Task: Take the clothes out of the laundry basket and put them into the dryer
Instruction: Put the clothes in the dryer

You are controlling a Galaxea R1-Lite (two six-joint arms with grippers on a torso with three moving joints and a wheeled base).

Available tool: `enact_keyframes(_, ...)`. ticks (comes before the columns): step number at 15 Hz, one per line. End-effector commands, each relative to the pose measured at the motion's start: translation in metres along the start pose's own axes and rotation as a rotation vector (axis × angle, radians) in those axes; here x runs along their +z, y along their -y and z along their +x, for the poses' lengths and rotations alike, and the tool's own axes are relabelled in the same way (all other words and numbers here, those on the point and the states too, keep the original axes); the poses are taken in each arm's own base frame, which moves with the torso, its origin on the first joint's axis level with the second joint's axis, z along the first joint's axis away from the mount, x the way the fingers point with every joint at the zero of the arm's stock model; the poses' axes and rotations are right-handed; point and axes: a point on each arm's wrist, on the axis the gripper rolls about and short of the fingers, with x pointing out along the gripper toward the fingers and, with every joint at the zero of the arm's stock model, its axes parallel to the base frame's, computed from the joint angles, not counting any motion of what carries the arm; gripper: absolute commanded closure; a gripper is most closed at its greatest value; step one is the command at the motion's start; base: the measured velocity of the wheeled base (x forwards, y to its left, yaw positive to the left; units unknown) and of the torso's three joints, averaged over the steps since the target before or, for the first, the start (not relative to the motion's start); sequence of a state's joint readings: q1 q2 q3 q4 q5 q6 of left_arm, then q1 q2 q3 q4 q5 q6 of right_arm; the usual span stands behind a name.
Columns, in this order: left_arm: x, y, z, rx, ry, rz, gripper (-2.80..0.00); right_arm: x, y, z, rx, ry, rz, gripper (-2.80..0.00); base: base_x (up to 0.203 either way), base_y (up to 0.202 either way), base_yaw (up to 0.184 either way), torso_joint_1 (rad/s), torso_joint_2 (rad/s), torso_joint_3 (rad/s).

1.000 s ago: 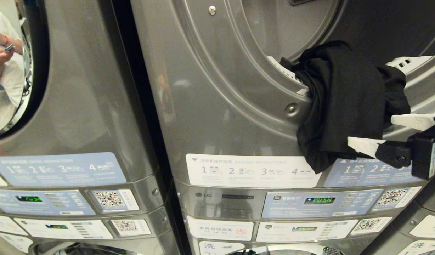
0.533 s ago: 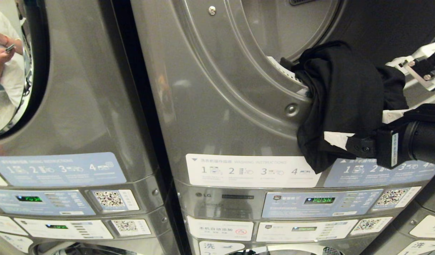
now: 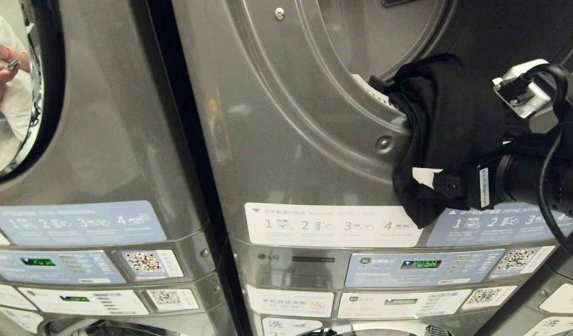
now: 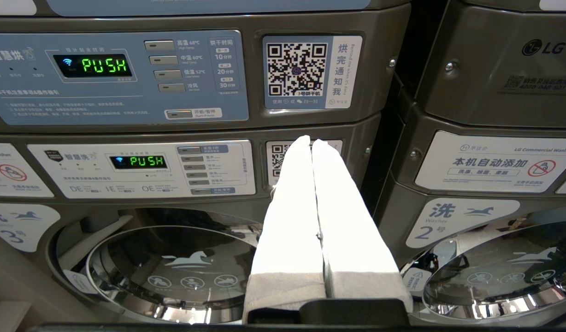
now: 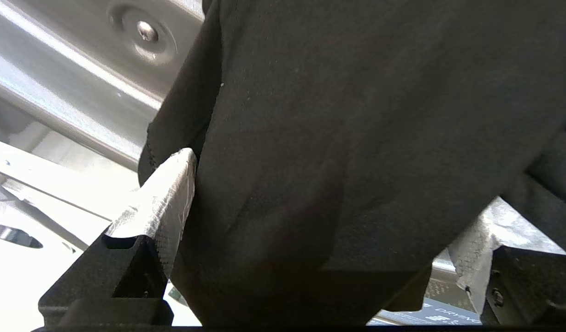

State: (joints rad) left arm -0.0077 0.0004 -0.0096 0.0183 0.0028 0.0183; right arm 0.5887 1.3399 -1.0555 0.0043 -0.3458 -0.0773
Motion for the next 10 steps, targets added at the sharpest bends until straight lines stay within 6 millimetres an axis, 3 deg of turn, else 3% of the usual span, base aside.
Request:
enact_keyframes(1,0.0,0.0,0.0,0.0,0.0,0.0,0.0,-0.001,-0.001,0.003,-0.002,-0.007,-0.005,0.0,0.0,0.0,0.0,0.0,0.0,0.0)
enact_keyframes(5,0.0,0.0,0.0,0.0,0.0,0.0,0.0,0.0,-0.002,0.001,-0.022,-0.004,-0.009,0.0,0.0,0.0,0.0,0.0,0.0,0.0)
enact_keyframes(10,0.0,0.0,0.0,0.0,0.001,0.0,0.0,0.0,-0.003,-0.015,-0.014,0.001,-0.022,0.0,0.0,0.0,0.0,0.0,0.0,0.0)
